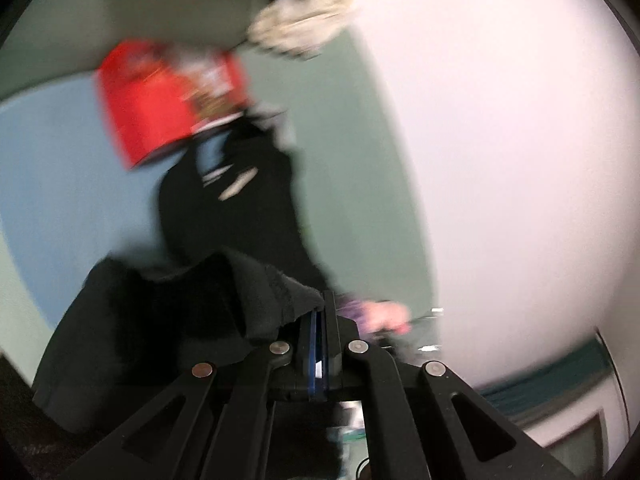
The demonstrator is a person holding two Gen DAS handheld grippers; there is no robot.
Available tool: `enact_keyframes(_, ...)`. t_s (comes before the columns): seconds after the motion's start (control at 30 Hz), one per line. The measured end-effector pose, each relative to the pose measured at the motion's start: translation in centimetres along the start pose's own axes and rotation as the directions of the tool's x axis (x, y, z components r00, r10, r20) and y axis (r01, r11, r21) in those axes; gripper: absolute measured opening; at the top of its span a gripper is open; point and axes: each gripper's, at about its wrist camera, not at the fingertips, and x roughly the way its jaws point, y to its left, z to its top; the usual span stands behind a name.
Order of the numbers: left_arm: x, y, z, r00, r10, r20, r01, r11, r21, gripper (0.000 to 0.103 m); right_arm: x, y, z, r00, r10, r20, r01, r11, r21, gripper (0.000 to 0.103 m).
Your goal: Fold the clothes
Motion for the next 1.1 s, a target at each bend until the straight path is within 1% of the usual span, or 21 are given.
enact_keyframes(0.07,-1.8,-3.3,0.6,0.998,-0.059,0.03,0.057,0.997,0.058,0.001,-1.4,5.3,1.2,0.997,0.072,0.035,-0.067,0.99,-0.122,0.004)
enact_keyframes(0.13,-4.2,-7.1,1.3,0.991,-0.117,0.066,0.108,0.986,0.128,0.001,-2.8,10.0,1.7,0.988,0.14,0.058,-0.123,0.965,-0.234,0.004)
enact_keyframes(0.2,-6.7,-10.5,2.1,0.981,-0.167,0.102,0.146,0.972,0.186,0.001,-4.2,14.5,1.6,0.976,0.209,0.068,-0.175,0.926,-0.335,0.004)
enact_keyframes(0.3,-9.3,-13.7,3.7,0.968,-0.22,0.121,0.191,0.958,0.213,0.001,-6.3,19.7,1.1,0.945,0.32,0.068,-0.258,0.856,-0.447,0.004)
enact_keyframes(0.4,-10.2,-15.6,4.6,0.969,-0.214,0.123,0.181,0.955,0.235,0.001,-7.7,23.3,0.7,0.916,0.393,0.079,-0.299,0.801,-0.519,0.004)
enact_keyframes(0.47,-9.1,-15.9,5.8,0.982,-0.133,0.133,0.102,0.971,0.214,0.001,-7.4,24.8,0.3,0.917,0.387,0.094,-0.272,0.781,-0.562,0.004)
enact_keyframes(0.5,-8.5,-15.9,6.4,0.986,-0.091,0.137,0.062,0.977,0.203,0.001,-6.9,25.3,0.2,0.926,0.364,0.101,-0.244,0.78,-0.576,0.004)
enact_keyframes(0.57,-7.3,-16.1,7.6,0.99,-0.006,0.144,-0.02,0.984,0.18,0.001,-4.1,25.9,1.0,0.956,0.277,0.096,-0.178,0.808,-0.561,0.004)
enact_keyframes(0.6,-6.8,-16.1,8.6,0.989,0.012,0.146,-0.034,0.987,0.154,0.001,-2.4,26.0,1.8,0.968,0.235,0.088,-0.152,0.828,-0.54,0.004)
enact_keyframes(0.63,-6.6,-16.5,9.4,0.987,0.007,0.159,-0.029,0.99,0.138,0.001,-1.2,26.2,2.5,0.973,0.217,0.081,-0.143,0.839,-0.525,0.004)
enact_keyframes(0.67,-7.0,-17.5,9.8,0.984,-0.025,0.177,-0.001,0.989,0.15,0.001,-0.7,26.9,2.8,0.972,0.215,0.09,-0.133,0.829,-0.544,0.004)
enact_keyframes(0.7,-8.3,-19.2,9.6,0.974,-0.082,0.211,0.037,0.977,0.21,0.001,-0.2,28.0,3.0,0.971,0.216,0.106,-0.118,0.811,-0.573,0.004)
enact_keyframes(0.73,-9.7,-20.9,9.3,0.96,-0.142,0.242,0.072,0.959,0.275,0.001,-0.8,29.8,2.6,0.958,0.245,0.15,-0.095,0.762,-0.64,0.004)
enact_keyframes(0.77,-11.0,-22.6,9.0,0.942,-0.202,0.268,0.104,0.935,0.339,0.001,-2.0,31.4,1.6,0.935,0.288,0.206,-0.06,0.701,-0.71,0.003)
enact_keyframes(0.8,-12.1,-23.7,8.5,0.927,-0.222,0.302,0.093,0.917,0.389,0.001,-3.4,32.8,0.4,0.906,0.334,0.258,-0.017,0.639,-0.769,0.003)
enact_keyframes(0.83,-12.5,-24.4,8.4,0.93,-0.199,0.31,0.059,0.912,0.406,0.001,-4.4,33.7,-0.4,0.885,0.371,0.28,-0.002,0.606,-0.796,0.003)
enact_keyframes(0.87,-12.3,-23.9,8.8,0.938,-0.167,0.302,0.041,0.922,0.385,0.001,-4.5,34.0,-0.3,0.891,0.372,0.26,-0.029,0.62,-0.784,0.003)
enact_keyframes(0.93,-11.5,-21.9,9.2,0.954,-0.104,0.281,0.0,0.938,0.347,0.001,-3.4,33.6,0.6,0.922,0.335,0.192,-0.091,0.672,-0.735,0.003)
enact_keyframes(0.97,-11.1,-20.5,9.1,0.961,-0.072,0.269,-0.022,0.943,0.332,0.001,-2.5,32.6,0.4,0.937,0.305,0.17,-0.091,0.683,-0.725,0.003)
enact_keyframes(1.03,-9.7,-15.6,8.0,0.976,0.051,0.211,-0.114,0.947,0.302,0.001,-1.1,29.7,-0.7,0.964,0.239,0.117,-0.088,0.703,-0.706,0.003)
enact_keyframes(1.1,-8.5,-9.1,6.3,0.984,0.143,0.108,-0.164,0.961,0.224,0.001,-0.3,25.5,-2.5,0.987,0.158,0.016,-0.109,0.747,-0.656,0.003)
